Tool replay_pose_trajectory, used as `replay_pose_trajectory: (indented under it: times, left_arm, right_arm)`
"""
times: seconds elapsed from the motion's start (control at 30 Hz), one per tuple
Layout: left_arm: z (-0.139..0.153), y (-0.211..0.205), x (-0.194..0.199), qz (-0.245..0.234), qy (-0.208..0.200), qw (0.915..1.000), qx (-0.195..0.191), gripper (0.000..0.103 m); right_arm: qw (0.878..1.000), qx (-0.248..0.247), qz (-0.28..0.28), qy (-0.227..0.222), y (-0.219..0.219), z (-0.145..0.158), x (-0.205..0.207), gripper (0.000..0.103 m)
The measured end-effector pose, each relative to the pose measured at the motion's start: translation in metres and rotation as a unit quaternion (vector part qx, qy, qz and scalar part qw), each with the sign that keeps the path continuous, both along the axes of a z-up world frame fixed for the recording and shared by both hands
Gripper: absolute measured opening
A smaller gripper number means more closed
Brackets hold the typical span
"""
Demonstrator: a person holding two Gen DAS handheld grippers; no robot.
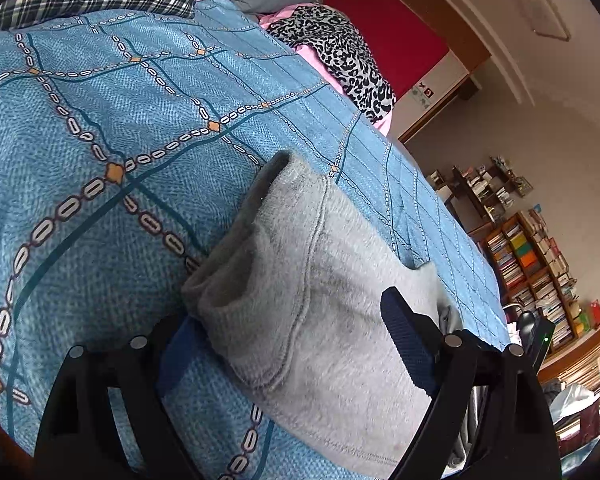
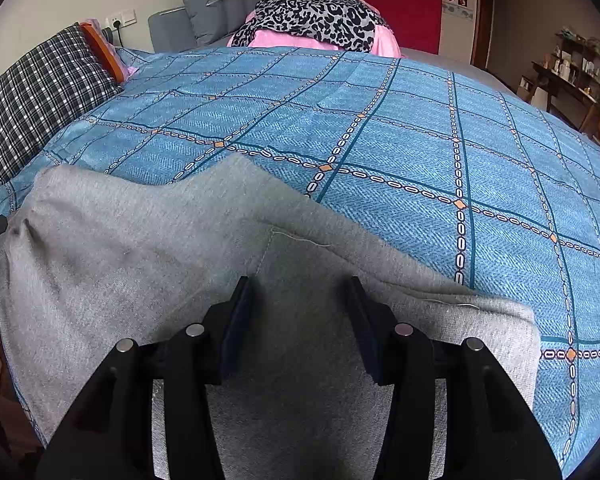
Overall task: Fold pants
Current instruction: 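Grasp the cuff end of the sweatpants with the left gripper and lift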
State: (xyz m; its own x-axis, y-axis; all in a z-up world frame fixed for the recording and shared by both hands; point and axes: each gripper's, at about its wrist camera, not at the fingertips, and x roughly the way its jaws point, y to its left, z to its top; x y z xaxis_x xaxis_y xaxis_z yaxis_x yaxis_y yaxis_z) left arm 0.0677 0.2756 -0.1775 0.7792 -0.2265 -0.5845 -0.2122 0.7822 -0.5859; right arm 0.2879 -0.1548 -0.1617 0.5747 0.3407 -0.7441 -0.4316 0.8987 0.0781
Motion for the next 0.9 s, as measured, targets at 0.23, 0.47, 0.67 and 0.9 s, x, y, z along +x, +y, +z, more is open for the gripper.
replay_pose_trajectory:
  times: [0.23, 0.47, 0.67, 0.9]
  left_arm:
    - [0.0, 0.0, 0.009, 0.002, 0.0, 0.9999, -0.011, 0.052]
    - [0.017, -0.003, 0.0, 0.006, -0.021, 0.9998, -0.003, 0.028]
    - [0.052, -0.026, 0.001, -0.022, -0.058, 0.9979, 0.022, 0.026]
    - [0.093, -0.079, 0.012, -0.081, -0.098, 0.9903, 0.057, 0.024]
  right_arm:
    - [1.0, 0.004, -0.001, 0.0, -0.002, 0.001, 0.0, 0.05]
    - [1.0, 0.015, -0.007, -0.021, -0.006, 0.008, -0.006, 0.05]
    - [0.994, 0.051, -0.023, -0.091, -0.023, 0.038, -0.031, 0.05]
    - [0.988, 0.072, -0.036, -0.132, -0.049, 0.055, -0.07, 0.05]
